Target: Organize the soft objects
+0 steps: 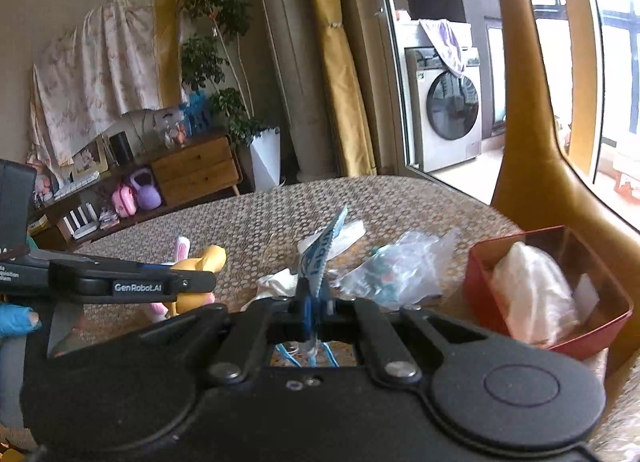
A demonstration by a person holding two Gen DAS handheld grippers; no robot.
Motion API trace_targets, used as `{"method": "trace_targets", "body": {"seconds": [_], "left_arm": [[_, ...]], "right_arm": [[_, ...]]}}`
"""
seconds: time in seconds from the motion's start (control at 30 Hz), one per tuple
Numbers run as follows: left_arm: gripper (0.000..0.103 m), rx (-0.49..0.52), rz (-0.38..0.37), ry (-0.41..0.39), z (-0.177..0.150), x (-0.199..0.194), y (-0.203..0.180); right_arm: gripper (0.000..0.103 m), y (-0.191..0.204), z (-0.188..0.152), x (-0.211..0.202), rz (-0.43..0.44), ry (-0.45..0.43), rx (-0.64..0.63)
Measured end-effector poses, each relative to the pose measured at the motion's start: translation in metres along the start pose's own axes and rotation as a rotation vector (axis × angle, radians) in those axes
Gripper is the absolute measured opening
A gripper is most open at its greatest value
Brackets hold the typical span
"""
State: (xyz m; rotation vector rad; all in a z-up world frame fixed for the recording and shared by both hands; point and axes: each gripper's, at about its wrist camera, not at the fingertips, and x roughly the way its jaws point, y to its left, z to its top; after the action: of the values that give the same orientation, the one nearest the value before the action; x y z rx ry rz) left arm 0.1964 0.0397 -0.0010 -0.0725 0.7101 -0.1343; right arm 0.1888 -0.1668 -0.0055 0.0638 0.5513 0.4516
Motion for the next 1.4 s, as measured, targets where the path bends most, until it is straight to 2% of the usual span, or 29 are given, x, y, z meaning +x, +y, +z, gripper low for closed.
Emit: {"method": "trace_targets", "body": {"seconds": [0.33,0.6,1.03,1.4], "left_arm": [[0.033,0.105,-0.072,-0.031,0.009,-0.02,-0.06],[0.033,0.178,-0.139,-0.03,0.016,-0.012,-0.112],[0.033,0.276,-0.177,-0.023,0.023,0.027,-0.193],[0.033,0.312,-0.162,-0.011,0.032,0.085,-0.232]], "right_arm": [[0.002,-0.035,0.004,-0.038,-0.037,-0.069,0.031],[0.002,-0.079,0.0,-0.057,-0.091,-0.107,0.078],[0.002,-0.147,-0.008,-0.069,-0.244,-0.095,0.111],[0.002,-0.204,-0.006,-0.043,-0.332,-0.047,0.142]]}}
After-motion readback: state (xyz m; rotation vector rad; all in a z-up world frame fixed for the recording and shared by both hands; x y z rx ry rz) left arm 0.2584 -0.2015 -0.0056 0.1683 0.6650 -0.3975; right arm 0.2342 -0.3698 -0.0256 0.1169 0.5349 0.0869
